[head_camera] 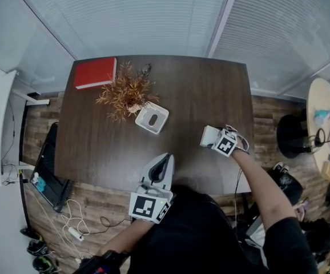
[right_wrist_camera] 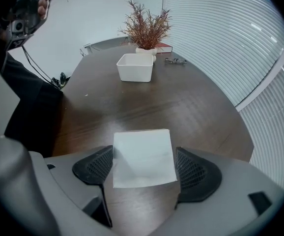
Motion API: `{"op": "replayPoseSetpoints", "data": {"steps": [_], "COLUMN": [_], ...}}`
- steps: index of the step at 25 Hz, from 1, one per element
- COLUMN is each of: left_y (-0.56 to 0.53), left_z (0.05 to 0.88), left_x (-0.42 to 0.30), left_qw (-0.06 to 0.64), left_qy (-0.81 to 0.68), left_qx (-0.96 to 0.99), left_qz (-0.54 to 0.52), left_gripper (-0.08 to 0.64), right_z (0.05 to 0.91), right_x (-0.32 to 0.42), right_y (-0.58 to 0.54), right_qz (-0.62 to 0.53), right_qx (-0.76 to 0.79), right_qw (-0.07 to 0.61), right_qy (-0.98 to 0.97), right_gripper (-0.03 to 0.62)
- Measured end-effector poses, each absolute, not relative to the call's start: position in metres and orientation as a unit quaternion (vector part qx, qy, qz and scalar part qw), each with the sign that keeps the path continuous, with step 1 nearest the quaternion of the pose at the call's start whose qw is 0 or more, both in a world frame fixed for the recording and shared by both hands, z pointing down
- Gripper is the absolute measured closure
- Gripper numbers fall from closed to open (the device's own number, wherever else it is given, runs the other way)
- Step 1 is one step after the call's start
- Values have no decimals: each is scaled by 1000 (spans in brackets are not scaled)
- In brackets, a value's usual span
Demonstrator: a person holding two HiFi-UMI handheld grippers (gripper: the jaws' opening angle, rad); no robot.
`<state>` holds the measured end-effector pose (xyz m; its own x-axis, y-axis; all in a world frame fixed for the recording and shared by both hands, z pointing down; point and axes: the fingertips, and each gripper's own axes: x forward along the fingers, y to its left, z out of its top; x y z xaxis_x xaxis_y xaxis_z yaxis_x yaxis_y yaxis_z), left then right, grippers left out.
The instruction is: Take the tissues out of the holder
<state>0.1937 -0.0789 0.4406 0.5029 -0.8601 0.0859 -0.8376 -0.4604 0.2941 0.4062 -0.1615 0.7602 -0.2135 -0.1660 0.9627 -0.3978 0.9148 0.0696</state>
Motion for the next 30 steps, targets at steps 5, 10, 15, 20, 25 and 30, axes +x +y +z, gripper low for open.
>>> {"op": "replayPoseSetpoints", "data": {"steps": [5, 10, 15, 20, 25, 30], "left_y": [-77, -75, -74, -69, -65, -59], "left_z": [441, 442, 437, 440, 442, 444], "left_x": [195, 192, 192, 194, 200, 211], "left_qw": [147, 153, 161, 164, 164, 171], "left_qy": [-494, -494, -490, -487, -487, -480], "left_qx": [856, 855, 855, 856, 856, 859], "left_qz": [-39, -41, -55, -54, -54, -53], "left_gripper": [561, 561, 561, 561, 561, 561], "right_z": [748, 732, 697, 674, 649, 622], "right_x": [408, 406, 400, 401, 401, 411], "right_y": [-167, -168, -164, -155, -141, -121], "right_qz": [103, 128, 122, 153, 165, 187], "right_qx": [201, 242, 309, 358, 415, 470], "right_qw": [578, 531, 468, 415, 344, 259], "right_qy": [-785, -802, -819, -822, -826, -823], "right_gripper": [199, 199, 199, 199, 199, 199]}}
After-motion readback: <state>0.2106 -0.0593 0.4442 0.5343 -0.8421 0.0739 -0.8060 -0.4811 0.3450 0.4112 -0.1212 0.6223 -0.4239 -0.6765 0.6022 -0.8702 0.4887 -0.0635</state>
